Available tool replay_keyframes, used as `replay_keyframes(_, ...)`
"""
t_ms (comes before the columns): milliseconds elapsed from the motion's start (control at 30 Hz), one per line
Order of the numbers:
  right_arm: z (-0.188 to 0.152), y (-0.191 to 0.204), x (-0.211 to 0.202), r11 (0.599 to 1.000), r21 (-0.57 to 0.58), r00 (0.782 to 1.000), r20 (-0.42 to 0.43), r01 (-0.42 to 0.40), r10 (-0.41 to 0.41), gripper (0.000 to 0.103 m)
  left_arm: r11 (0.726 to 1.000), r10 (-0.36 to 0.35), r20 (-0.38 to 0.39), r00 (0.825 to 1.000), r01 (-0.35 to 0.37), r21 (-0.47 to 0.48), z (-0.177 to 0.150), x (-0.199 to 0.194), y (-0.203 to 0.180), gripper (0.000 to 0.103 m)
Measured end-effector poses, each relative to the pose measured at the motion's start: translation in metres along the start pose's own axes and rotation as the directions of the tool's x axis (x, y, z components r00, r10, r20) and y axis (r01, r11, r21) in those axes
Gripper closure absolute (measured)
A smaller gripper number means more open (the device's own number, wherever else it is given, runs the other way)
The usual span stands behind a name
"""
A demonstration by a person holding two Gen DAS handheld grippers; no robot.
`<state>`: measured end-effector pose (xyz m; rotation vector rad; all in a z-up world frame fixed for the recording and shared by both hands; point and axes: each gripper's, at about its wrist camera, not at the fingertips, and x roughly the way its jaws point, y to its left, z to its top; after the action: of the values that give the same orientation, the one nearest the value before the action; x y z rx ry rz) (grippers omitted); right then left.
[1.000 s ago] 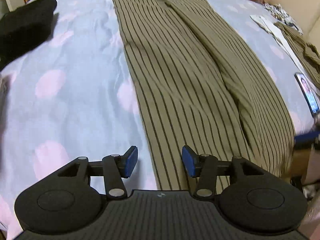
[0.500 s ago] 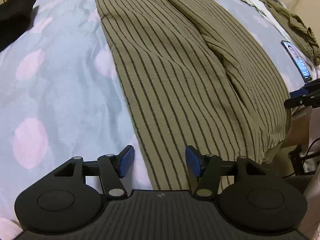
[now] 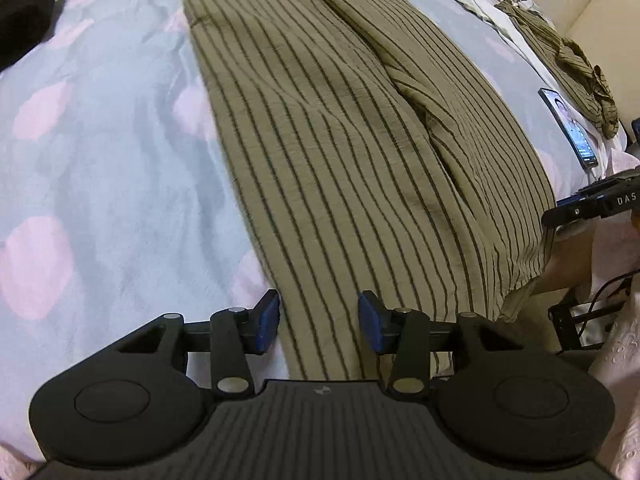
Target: Fold clothes
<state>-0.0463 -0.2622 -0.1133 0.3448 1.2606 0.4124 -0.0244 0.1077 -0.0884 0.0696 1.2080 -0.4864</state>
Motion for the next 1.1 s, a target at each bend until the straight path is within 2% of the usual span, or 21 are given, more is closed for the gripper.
replay_keyframes(67, 0.002, 0.006, 0.005, 1.0, -0.029, 1.0, 0.003, -0.004, 0.004, 0.063, 1.0, 0.0, 0.0, 1.0, 0.0, -0.002, -0.003, 0.001, 0.0, 0.062)
replay_keyframes(133, 0.004, 0.012, 0.009, 0.999, -0.052, 1.0, 0.006, -0.007, 0.007, 0.063, 1.0, 0.0, -0.001, 1.0, 0.0, 0.005, -0.004, 0.004, -0.001, 0.059)
replay_keyframes(200, 0.004, 0.012, 0.009, 0.998, -0.057, 1.0, 0.003, -0.013, 0.013, 0.07, 1.0, -0.005, -0.006, 1.0, 0.005, 0.011, -0.003, 0.007, -0.002, 0.055)
replay_keyframes(233, 0.003, 0.012, 0.008, 0.998, -0.058, 1.0, 0.001, -0.017, 0.017, 0.081, 1.0, -0.008, -0.008, 1.0, 0.008, 0.013, -0.002, 0.009, -0.004, 0.055)
replay_keyframes(267, 0.003, 0.012, 0.008, 0.998, -0.051, 0.999, -0.008, -0.035, 0.035, 0.087, 1.0, -0.008, -0.01, 1.0, 0.008, 0.015, -0.002, 0.008, -0.004, 0.057)
replay_keyframes(300, 0.002, 0.008, 0.008, 0.998, -0.042, 0.999, -0.017, -0.051, 0.05, 0.087, 1.0, -0.008, -0.013, 1.0, 0.008, 0.017, -0.001, 0.008, -0.004, 0.06)
replay_keyframes(367, 0.001, 0.008, 0.007, 0.998, -0.05, 0.999, -0.019, -0.042, 0.042, 0.096, 1.0, -0.013, -0.017, 1.0, 0.014, 0.008, -0.003, 0.005, -0.003, 0.074)
replay_keyframes(533, 0.002, 0.01, -0.005, 0.997, -0.04, 0.998, 0.002, -0.064, 0.064, 0.097, 0.999, -0.037, -0.011, 0.999, 0.036, -0.03, -0.007, -0.002, 0.001, 0.1)
replay_keyframes(700, 0.008, 0.015, -0.03, 0.984, -0.038, 0.984, 0.039, -0.174, 0.176, 0.098, 0.992, -0.114, 0.036, 0.993, 0.116, -0.052, -0.003, -0.021, 0.007, 0.102)
replay_keyframes(900, 0.027, 0.019, -0.069, 0.948, -0.069, 0.942, 0.112, -0.31, 0.317, 0.098, 0.971, -0.22, 0.135, 0.966, 0.23, -0.069, 0.008, -0.056, 0.013, 0.102)
replay_keyframes(1000, 0.043, 0.019, -0.09, 0.925, -0.088, 0.911, 0.163, -0.369, 0.379, 0.098, 0.953, -0.268, 0.196, 0.943, 0.29, -0.092, 0.017, -0.074, 0.021, 0.102)
replay_keyframes(1100, 0.064, 0.015, -0.11, 0.916, -0.103, 0.889, 0.221, -0.388, 0.402, 0.098, 0.933, -0.302, 0.264, 0.916, 0.341, -0.117, 0.028, -0.09, 0.033, 0.103)
